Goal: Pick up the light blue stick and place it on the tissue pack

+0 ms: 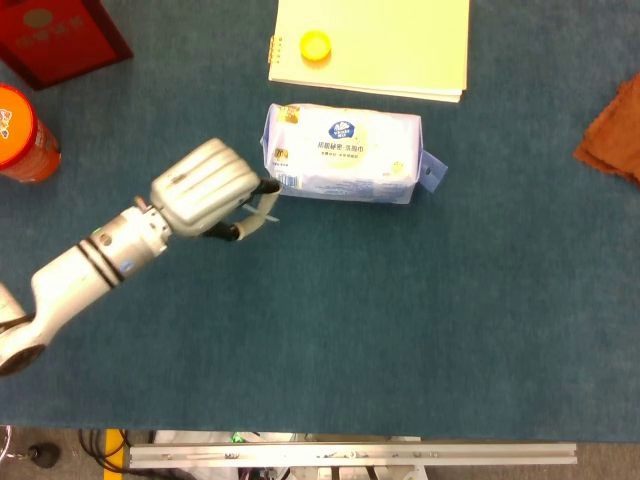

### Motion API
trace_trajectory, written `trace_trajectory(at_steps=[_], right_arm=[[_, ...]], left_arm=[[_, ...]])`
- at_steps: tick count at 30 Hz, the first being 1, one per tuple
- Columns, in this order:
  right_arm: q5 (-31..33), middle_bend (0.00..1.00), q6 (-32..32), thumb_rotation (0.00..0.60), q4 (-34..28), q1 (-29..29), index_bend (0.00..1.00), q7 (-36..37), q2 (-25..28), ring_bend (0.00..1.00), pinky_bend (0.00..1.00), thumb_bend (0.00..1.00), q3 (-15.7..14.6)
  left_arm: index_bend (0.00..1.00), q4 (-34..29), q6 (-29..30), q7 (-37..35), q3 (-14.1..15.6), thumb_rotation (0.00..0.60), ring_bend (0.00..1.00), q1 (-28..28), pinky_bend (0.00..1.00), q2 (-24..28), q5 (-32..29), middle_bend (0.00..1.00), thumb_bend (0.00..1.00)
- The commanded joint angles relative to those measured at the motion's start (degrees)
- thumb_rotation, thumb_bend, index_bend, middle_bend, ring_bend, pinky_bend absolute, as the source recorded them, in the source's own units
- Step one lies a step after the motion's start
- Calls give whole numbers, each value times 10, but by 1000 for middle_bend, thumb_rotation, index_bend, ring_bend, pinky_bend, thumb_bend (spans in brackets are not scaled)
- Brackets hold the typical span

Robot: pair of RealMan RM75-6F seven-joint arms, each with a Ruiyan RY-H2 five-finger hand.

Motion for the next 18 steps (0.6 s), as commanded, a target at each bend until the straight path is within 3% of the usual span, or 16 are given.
trace_trajectory(at_steps=[1,8,18], right_arm=[[1,345,0,600,-1,0,107,-1,1,368,576,359,0],[5,345,4,600,0,-2,107,0,4,369,576,359,0],[10,345,6,600,8,-3,107,8,3,377,576,358,-1]], left_arm=[[568,-20,-32,9,-24,600,986,-24,900,2,-27,975,385],[567,-41,-105,-4,-64,600,986,-67,900,-4,-91,974,385],[563,7,-174,41,-90,600,986,-111,900,-53,-164,972,385]])
